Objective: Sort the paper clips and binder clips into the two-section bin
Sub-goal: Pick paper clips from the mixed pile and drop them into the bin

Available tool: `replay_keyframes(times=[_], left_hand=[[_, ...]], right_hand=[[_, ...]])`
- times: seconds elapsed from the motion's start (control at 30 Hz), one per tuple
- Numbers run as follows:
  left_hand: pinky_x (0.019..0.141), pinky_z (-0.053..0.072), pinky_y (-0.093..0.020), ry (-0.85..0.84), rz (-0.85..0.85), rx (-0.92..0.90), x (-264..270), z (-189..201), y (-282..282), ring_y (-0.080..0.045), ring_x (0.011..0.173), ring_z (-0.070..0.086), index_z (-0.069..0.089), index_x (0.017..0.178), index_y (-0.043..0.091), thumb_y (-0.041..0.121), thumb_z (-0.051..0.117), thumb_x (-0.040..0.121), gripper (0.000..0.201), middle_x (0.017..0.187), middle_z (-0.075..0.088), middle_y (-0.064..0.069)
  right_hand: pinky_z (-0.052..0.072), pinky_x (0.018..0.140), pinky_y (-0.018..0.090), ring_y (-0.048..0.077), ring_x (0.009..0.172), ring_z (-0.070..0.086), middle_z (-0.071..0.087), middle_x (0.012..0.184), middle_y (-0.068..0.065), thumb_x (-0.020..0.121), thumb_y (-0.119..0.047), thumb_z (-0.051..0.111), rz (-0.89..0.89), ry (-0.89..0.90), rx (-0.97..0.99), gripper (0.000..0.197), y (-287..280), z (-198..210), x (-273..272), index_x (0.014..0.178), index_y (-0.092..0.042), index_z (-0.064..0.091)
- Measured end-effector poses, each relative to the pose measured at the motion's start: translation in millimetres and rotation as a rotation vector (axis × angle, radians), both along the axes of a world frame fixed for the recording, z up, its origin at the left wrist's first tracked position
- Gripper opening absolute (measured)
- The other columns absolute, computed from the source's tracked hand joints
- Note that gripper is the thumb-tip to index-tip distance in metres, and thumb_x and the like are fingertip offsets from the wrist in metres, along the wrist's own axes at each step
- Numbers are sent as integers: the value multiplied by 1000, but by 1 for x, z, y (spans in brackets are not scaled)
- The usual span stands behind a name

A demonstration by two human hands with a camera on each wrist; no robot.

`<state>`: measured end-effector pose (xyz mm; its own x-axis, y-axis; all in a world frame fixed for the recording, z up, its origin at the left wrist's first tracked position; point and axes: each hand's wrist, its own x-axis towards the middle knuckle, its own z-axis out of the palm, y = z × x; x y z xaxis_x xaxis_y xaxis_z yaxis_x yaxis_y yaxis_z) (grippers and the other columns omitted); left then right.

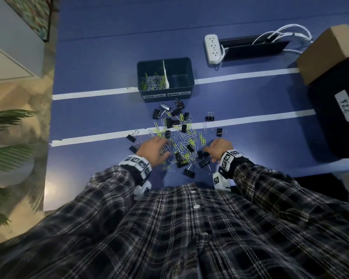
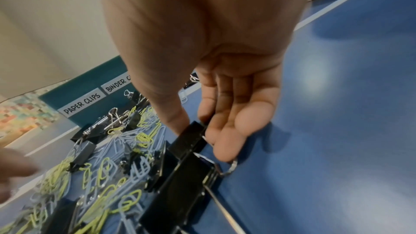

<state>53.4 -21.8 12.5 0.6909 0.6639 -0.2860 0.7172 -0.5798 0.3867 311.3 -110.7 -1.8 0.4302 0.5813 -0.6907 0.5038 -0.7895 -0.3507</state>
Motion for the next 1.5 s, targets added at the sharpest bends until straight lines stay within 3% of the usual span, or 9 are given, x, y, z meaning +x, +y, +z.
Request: replay_keyframes(times=[0.13,0.27,0.43,0.6,0.73,0.9,1.1,1.37,1.5], left_hand=[[101,40,-43,108,-274,-44,42,-3,-23,-19,118,43,49,128,29,48,60,85,48,128,49,1],[101,40,-42,130,-237,-57,47,-10,-26,-21,119,41,54,120,27,52,58,85,43,126,48,0],[98,40,-39,79,-206,-23,36,-11,-15,-24,115,43,58,117,21,43,56,86,38,121,55,-3],[89,48,-39,64,-93,4,32,-5,-11,-23,108,48,56,113,20,27,50,88,27,117,59,-2],[95,38,-37,63,-283,65,29,-5,-10,-19,113,43,53,123,25,29,56,81,43,122,53,1],[99,42,-40,196,-435,-32,31,-2,-11,-20,119,40,41,139,31,29,68,77,67,132,42,-2],[107,37,-40,227,-385,-108,36,0,-6,-22,127,37,39,142,25,32,60,90,57,139,40,-4],[110,36,-45,-4,-177,-164,35,5,-6,-23,134,41,50,129,23,56,55,85,55,152,34,0],[94,50,-34,-239,82,-256,35,8,-3,-19,107,62,58,119,23,56,64,80,51,121,64,-4]], right_hand=[[59,67,30,20,63,70,70,66,5,82,-40,70,-66,-88,93,28,7,-4,3,82,-13,66],[54,86,32,24,85,68,72,82,5,80,-40,67,-221,-152,192,23,5,-7,23,80,-17,67],[57,80,41,24,77,69,70,76,1,71,-54,71,-397,-104,275,37,-4,-17,44,67,-22,52],[40,51,24,15,50,50,58,60,3,68,-51,81,113,119,32,45,-9,9,26,75,-18,51],[47,58,25,18,58,56,62,71,1,60,-29,90,332,120,-140,45,-9,7,11,84,-19,53],[46,60,24,22,74,62,63,81,-1,65,-29,83,425,-6,28,36,0,4,7,89,-24,56],[53,77,32,22,87,64,66,87,-5,70,-39,72,440,-114,121,34,8,1,-5,100,-32,57],[47,69,28,20,83,60,57,88,-5,73,-47,76,477,-132,160,39,9,0,-11,99,-24,58],[40,61,23,17,77,57,56,78,-6,73,-34,81,322,-47,181,30,7,-3,-7,88,-22,57]])
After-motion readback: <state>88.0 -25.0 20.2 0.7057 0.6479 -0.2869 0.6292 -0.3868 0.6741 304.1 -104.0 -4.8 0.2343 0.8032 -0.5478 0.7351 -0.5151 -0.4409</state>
